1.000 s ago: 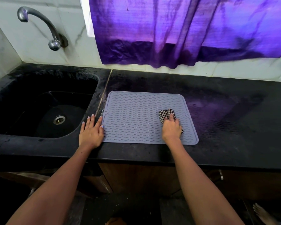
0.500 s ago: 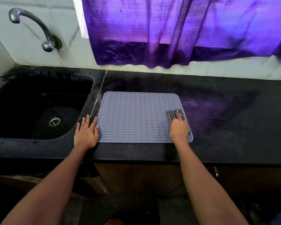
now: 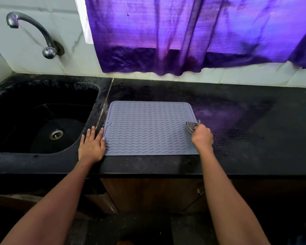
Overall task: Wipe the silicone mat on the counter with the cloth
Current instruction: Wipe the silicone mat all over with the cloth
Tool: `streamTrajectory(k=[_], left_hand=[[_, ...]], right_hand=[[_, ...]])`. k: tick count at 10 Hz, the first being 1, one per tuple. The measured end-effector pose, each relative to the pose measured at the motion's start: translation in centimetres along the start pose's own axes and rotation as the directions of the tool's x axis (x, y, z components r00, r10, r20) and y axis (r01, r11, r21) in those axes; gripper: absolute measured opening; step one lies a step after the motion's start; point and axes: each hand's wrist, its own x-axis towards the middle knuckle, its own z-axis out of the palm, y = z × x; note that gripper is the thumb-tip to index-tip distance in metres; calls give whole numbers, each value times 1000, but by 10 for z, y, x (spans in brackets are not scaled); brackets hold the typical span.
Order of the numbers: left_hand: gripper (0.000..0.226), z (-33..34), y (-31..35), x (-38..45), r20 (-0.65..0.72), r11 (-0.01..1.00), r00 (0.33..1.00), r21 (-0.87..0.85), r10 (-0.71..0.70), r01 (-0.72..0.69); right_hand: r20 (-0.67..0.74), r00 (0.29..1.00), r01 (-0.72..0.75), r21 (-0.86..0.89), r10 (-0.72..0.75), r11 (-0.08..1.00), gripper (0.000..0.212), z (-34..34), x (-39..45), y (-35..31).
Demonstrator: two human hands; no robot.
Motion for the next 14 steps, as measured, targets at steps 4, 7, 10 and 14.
streamTrajectory(k=[4, 7, 10, 14], left_hand=[[51, 1, -1, 1, 14, 1000, 1000, -4, 3, -3], [51, 2, -2, 1, 11, 1000, 1000, -5, 10, -10], [52, 0, -1, -1, 13, 1000, 1000, -14, 14, -14], [52, 0, -1, -1, 18, 1000, 1000, -4, 17, -17]], right_hand=[[149, 982, 122, -5, -120, 993, 35, 6, -14, 20], [-5, 1000, -16, -110, 16, 994, 32, 10, -37, 23], [82, 997, 28, -237, -9, 971, 37, 7, -47, 12], [136, 978, 197, -379, -156, 904, 48, 45, -92, -16]])
